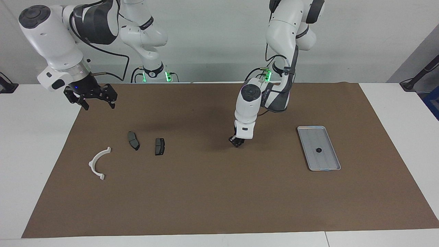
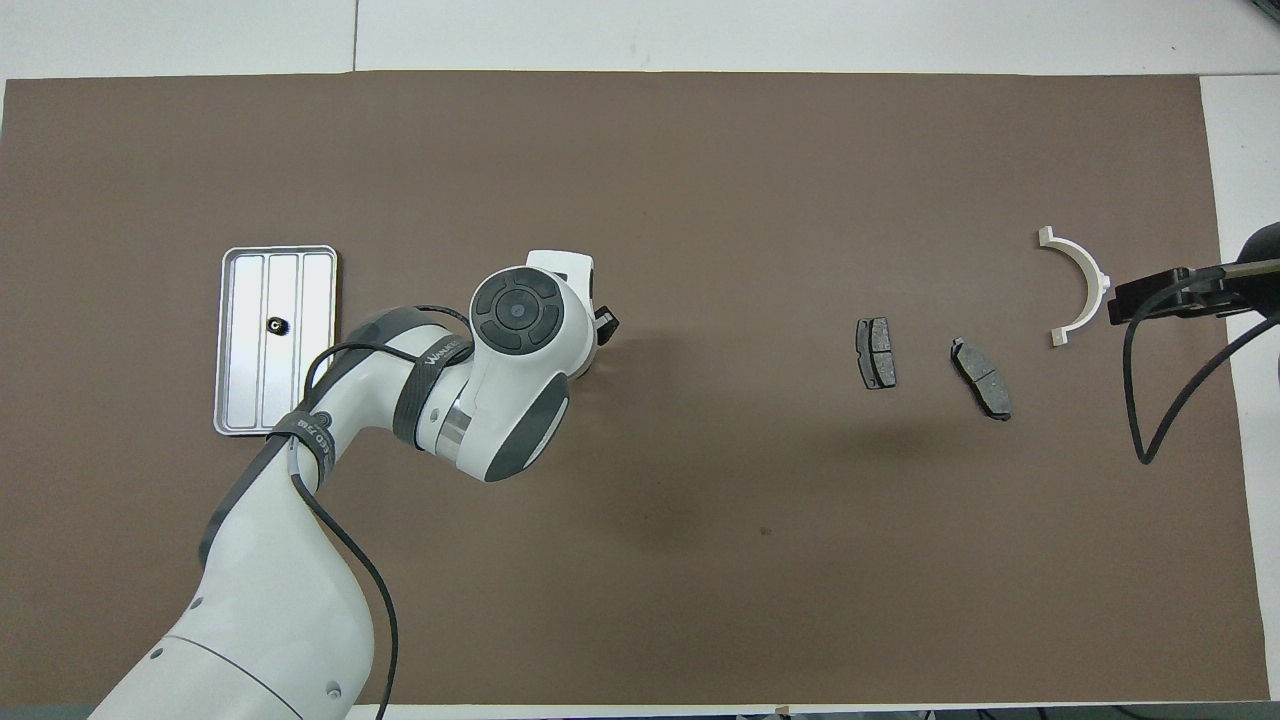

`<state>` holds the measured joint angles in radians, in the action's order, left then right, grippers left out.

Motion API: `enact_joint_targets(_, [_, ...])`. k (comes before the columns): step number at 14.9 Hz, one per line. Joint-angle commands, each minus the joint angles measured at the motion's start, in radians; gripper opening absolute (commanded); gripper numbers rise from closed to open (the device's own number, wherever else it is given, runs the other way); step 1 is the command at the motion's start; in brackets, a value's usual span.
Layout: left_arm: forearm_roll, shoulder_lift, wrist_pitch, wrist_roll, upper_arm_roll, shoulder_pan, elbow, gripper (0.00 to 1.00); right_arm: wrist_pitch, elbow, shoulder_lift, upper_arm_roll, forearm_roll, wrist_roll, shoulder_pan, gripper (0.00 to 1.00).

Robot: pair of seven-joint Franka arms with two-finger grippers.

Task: Place bearing gear from tray to pile
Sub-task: 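Lower the bearing onto the table center and open the left gripper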

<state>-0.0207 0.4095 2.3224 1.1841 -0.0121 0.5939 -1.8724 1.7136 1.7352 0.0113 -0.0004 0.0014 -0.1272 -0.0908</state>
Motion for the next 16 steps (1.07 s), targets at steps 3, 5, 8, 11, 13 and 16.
enact_joint_targets(3, [-0.01,-0.001,0.04,0.012,0.011,0.011,-0.025,0.12,0.029,0.021,0.007,0.008,0.017,-0.038,-0.02,1.0])
enact_joint_targets(5, [-0.01,-0.001,0.04,0.012,0.011,0.009,-0.024,0.44,0.031,0.021,0.007,0.008,0.017,-0.037,-0.02,1.0])
enact_joint_targets(8, [-0.001,-0.003,-0.016,0.008,0.011,0.006,-0.008,1.0,0.032,0.023,0.007,0.008,0.017,-0.037,-0.018,1.0])
enact_joint_targets(11, [0.011,-0.02,-0.127,-0.023,0.014,-0.026,0.032,1.0,0.037,0.023,0.007,0.008,0.017,-0.037,-0.018,1.0])
enact_joint_targets(13, [0.01,-0.079,-0.168,-0.125,0.014,-0.075,0.003,1.0,0.038,0.024,0.007,0.008,0.017,-0.037,-0.018,1.0])
enact_joint_targets(16, [0.01,-0.191,-0.221,-0.34,0.011,-0.201,-0.086,1.0,0.043,0.015,-0.013,0.008,0.019,-0.038,-0.02,1.0])
